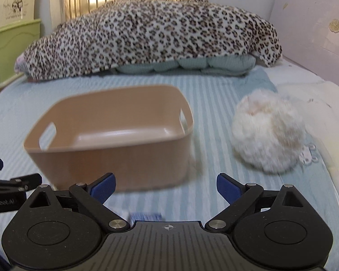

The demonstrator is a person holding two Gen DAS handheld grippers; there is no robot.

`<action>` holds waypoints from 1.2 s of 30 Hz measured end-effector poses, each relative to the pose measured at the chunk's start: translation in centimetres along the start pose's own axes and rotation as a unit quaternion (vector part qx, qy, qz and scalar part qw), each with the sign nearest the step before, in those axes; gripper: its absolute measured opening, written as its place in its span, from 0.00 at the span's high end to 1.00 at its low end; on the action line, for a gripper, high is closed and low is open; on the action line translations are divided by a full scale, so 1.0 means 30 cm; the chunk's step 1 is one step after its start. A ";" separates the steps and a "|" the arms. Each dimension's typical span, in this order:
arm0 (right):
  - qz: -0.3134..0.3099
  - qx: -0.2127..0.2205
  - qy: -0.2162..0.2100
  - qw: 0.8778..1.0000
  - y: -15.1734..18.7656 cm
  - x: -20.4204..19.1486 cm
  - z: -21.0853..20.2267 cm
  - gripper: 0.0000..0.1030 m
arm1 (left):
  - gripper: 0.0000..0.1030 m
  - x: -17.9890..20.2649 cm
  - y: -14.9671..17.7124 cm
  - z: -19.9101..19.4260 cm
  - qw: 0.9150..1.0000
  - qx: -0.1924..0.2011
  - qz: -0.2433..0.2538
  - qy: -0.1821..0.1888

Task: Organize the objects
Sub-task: 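Grasp the blue-and-white box with the right gripper while the left grasps the green snack bag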

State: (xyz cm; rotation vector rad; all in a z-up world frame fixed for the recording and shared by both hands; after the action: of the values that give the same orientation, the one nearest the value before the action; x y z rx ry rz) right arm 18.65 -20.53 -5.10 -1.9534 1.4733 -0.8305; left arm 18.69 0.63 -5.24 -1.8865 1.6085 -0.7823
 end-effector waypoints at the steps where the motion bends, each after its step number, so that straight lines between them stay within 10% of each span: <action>1: -0.002 -0.006 0.000 1.000 0.017 -0.002 0.001 0.05 | 0.11 -0.006 0.015 0.008 1.000 -0.007 -0.003 0.001; 36: -0.029 -0.110 -0.049 0.992 0.265 -0.082 0.210 0.18 | 0.05 -0.048 0.187 0.272 0.991 -0.109 -0.062 0.044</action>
State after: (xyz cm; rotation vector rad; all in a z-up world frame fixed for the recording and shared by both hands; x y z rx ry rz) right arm 17.90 -19.74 -15.49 -2.1744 1.5095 -0.6077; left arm 20.62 1.48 -15.03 -2.1506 1.7032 -0.7754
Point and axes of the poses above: each gripper's, at about its wrist camera, not at the fingertips, and z roughly the way its jaws point, x to its right, y to its underside, the point moved 6 cm from there along z, roughly the way its jaws point, and after that the axes turned 12 degrees about -z, right-handed, at the moved point
